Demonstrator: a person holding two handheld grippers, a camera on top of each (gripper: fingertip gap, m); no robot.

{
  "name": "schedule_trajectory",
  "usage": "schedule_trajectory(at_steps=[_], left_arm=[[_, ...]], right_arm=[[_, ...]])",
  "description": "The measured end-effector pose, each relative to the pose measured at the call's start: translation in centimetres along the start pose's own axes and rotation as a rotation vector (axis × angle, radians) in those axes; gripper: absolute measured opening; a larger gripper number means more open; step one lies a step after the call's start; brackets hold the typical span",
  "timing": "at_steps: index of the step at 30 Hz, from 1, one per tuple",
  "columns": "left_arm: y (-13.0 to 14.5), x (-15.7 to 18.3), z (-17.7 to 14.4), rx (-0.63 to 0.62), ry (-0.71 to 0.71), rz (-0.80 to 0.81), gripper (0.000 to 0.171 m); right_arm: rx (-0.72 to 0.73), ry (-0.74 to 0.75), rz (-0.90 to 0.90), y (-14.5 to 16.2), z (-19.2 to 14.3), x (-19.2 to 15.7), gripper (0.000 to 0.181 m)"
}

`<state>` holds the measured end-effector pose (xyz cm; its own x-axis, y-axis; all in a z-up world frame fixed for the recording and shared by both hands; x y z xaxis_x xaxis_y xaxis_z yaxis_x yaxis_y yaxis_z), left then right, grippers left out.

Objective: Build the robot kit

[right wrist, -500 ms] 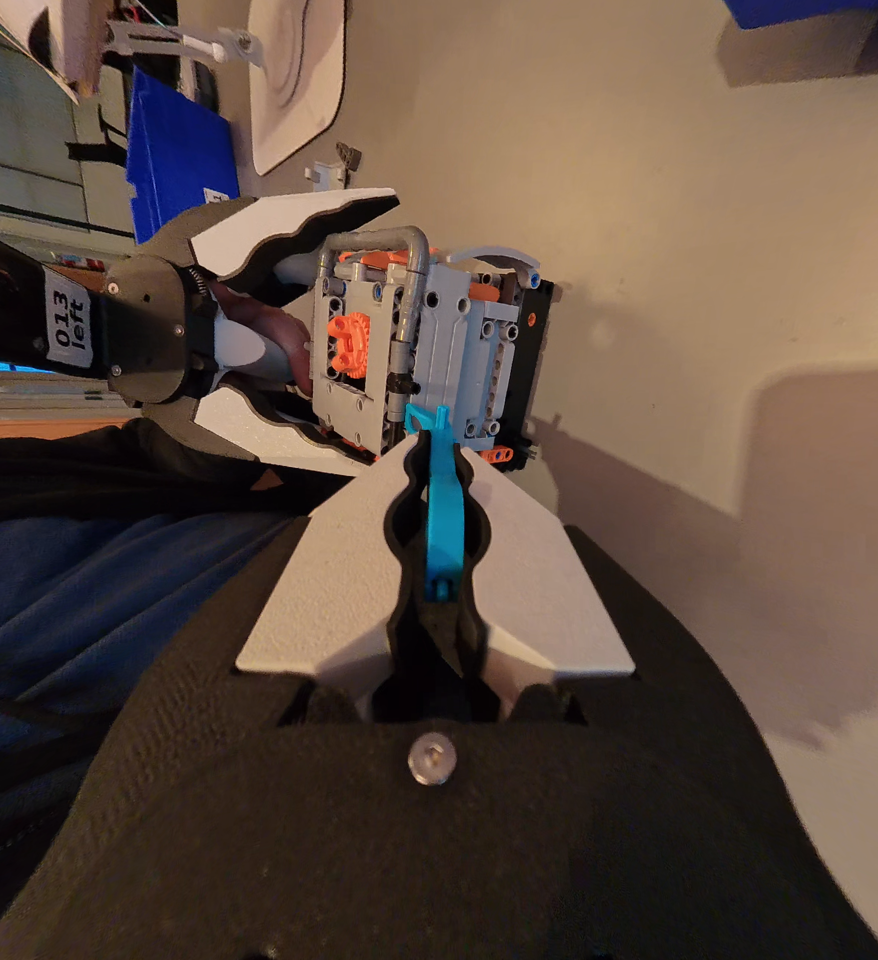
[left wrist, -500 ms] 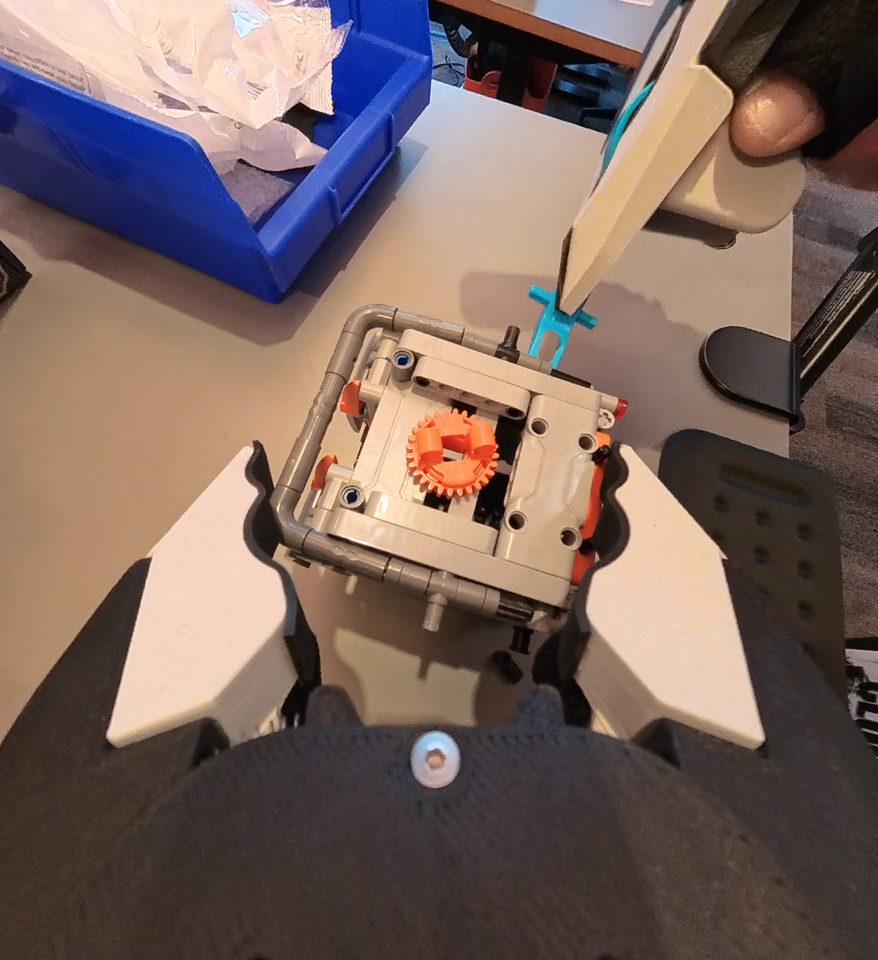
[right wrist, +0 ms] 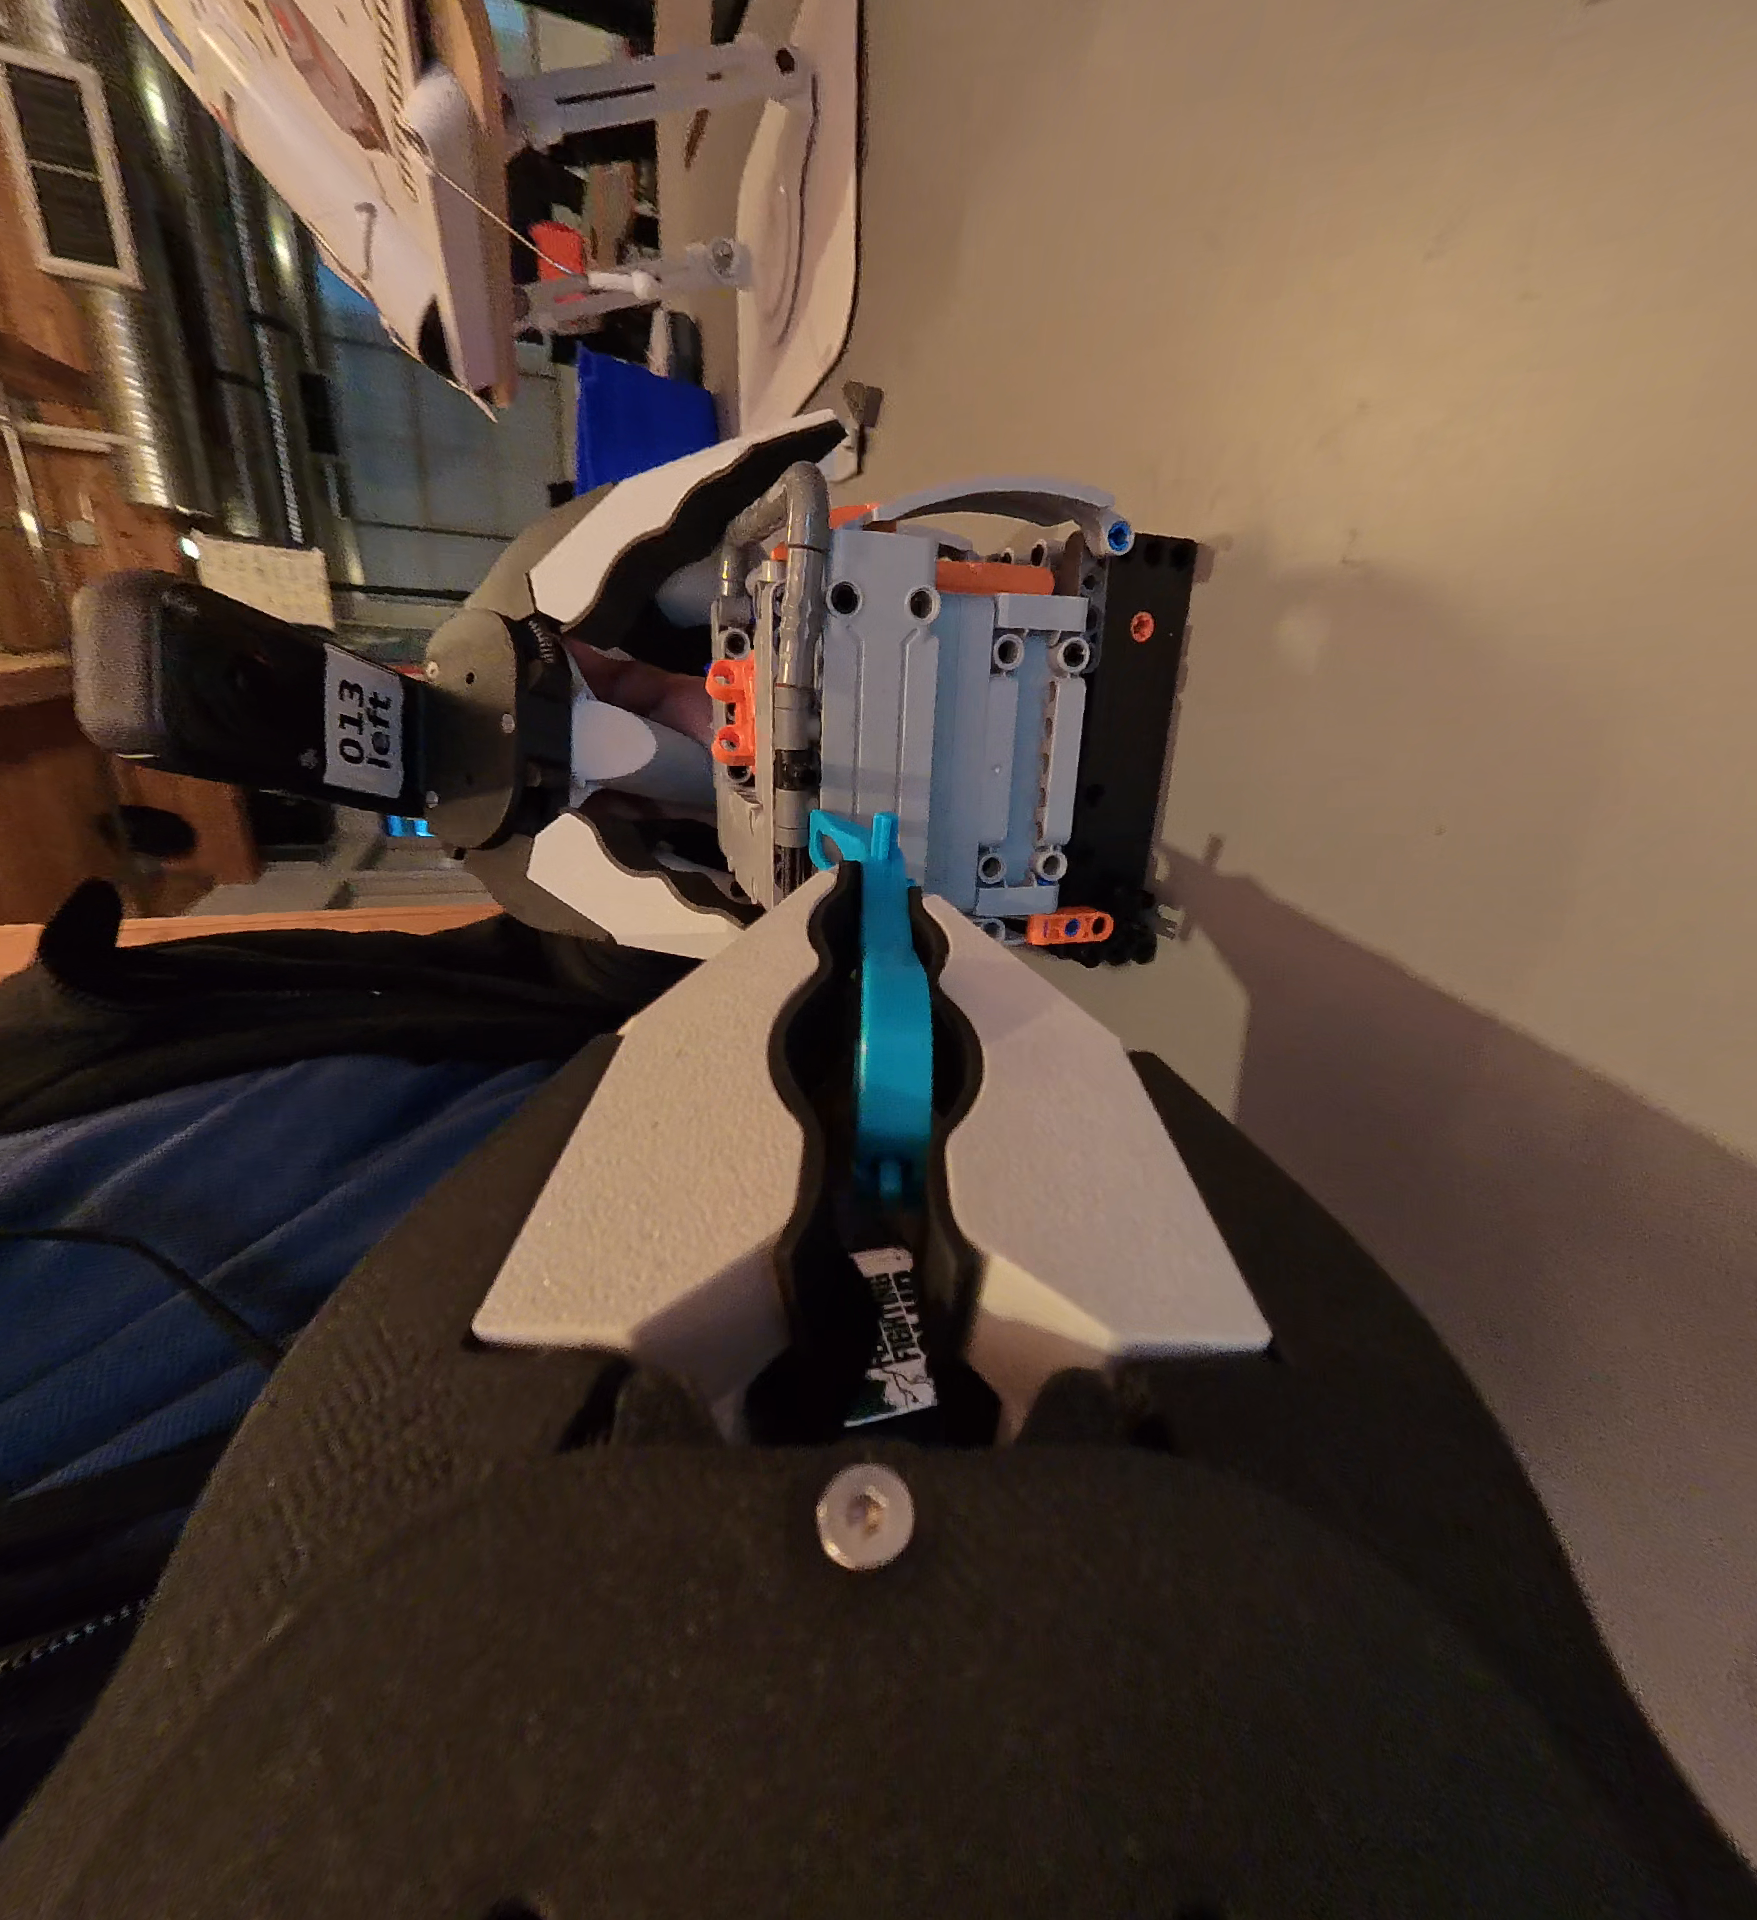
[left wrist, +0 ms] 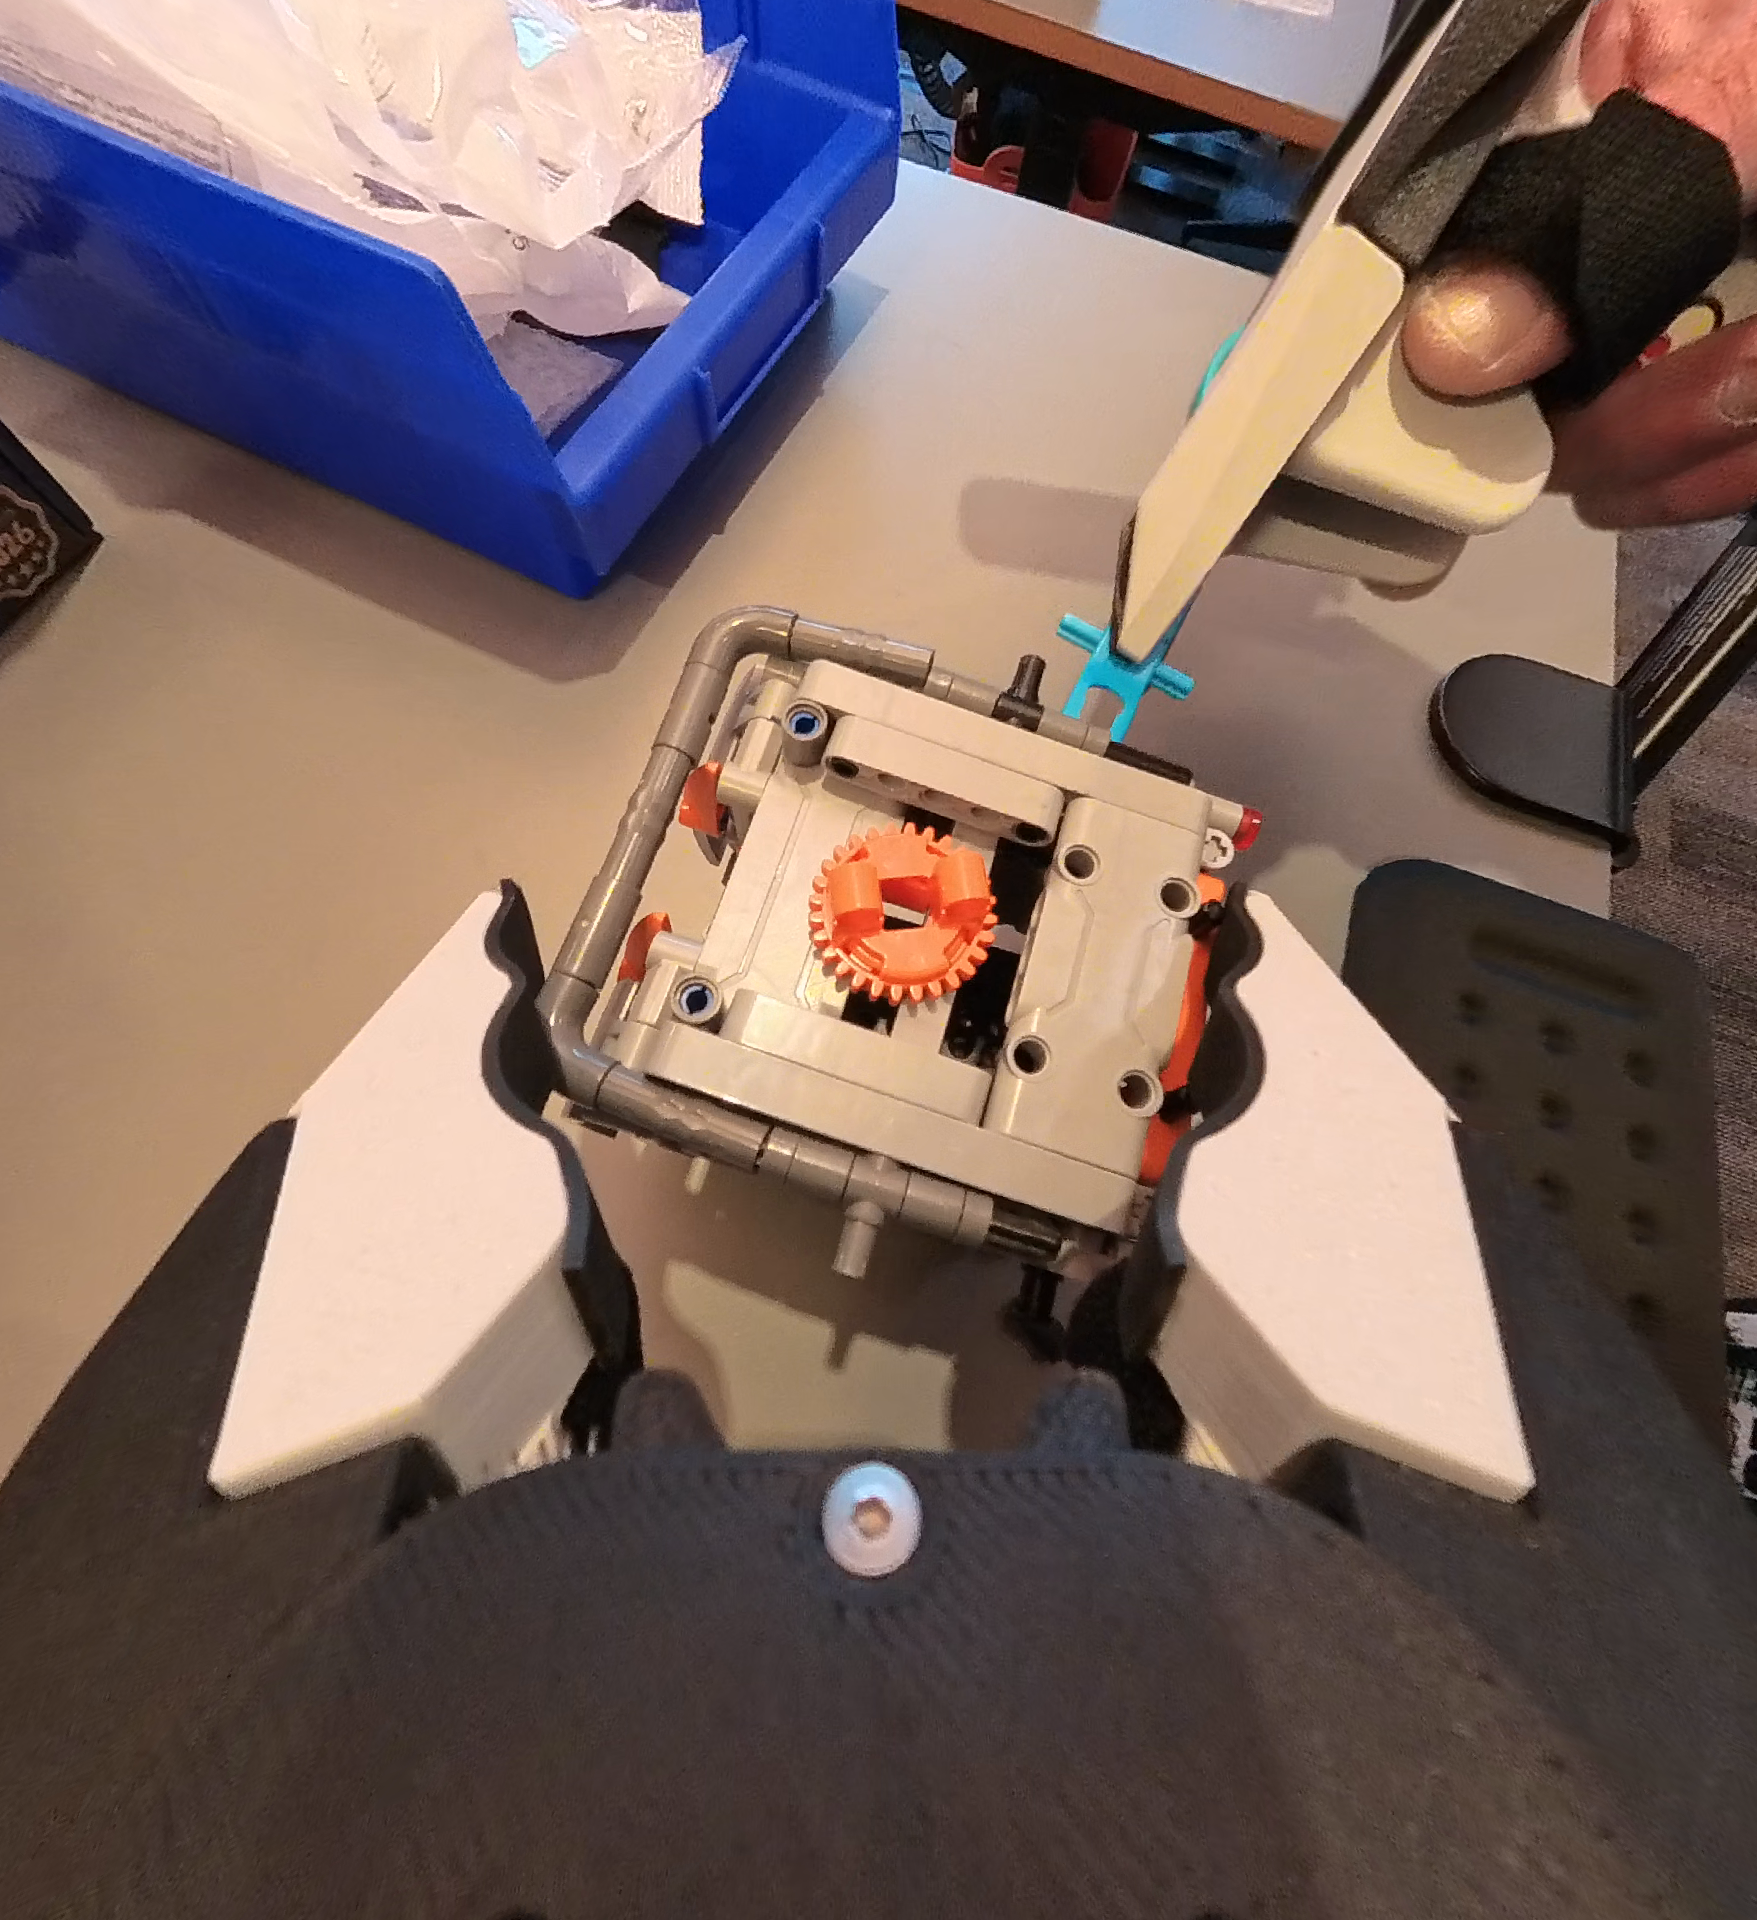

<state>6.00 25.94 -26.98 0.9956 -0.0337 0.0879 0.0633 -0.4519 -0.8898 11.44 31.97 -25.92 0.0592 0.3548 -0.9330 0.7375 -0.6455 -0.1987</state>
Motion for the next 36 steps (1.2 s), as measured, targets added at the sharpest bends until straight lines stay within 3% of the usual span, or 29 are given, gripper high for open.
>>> schedule_trajectory(at_steps=[13, 23, 32, 36], left_arm=[[0.0, -0.6, -0.2, 0.002, 0.002, -0.006, 0.124], [-0.1, -0.7, -0.1, -0.01, -0.012, 0.003, 0.124], [0.0, -1.0, -0.3, -0.006, -0.006, -0.01, 0.124], [0.1, -1.1, -0.4, -0.01, 0.005, -0.007, 0.124]], right_arm=[[0.143, -0.226, 0.127, 0.1, 0.7, 0.6, 0.004], [-0.01, 0.187, -0.212, -1.1, 0.2, -0.8, 0.004], [0.116, -0.231, 0.134, -0.5, 1.3, 0.6, 0.004], [0.134, -0.28, 0.14, -0.3, 1.2, 0.6, 0.004]])
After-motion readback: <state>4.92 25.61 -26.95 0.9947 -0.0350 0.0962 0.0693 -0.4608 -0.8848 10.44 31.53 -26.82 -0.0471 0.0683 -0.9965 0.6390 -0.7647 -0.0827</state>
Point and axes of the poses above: each gripper's, where its closed fingertips meet, z out along the fingers, y out of its underside, x = y × z across the jaws, the point moved 2 cm from there along -z, back along the fingers, and after that the axes turned 11 degrees about x, right-handed, at the moved point
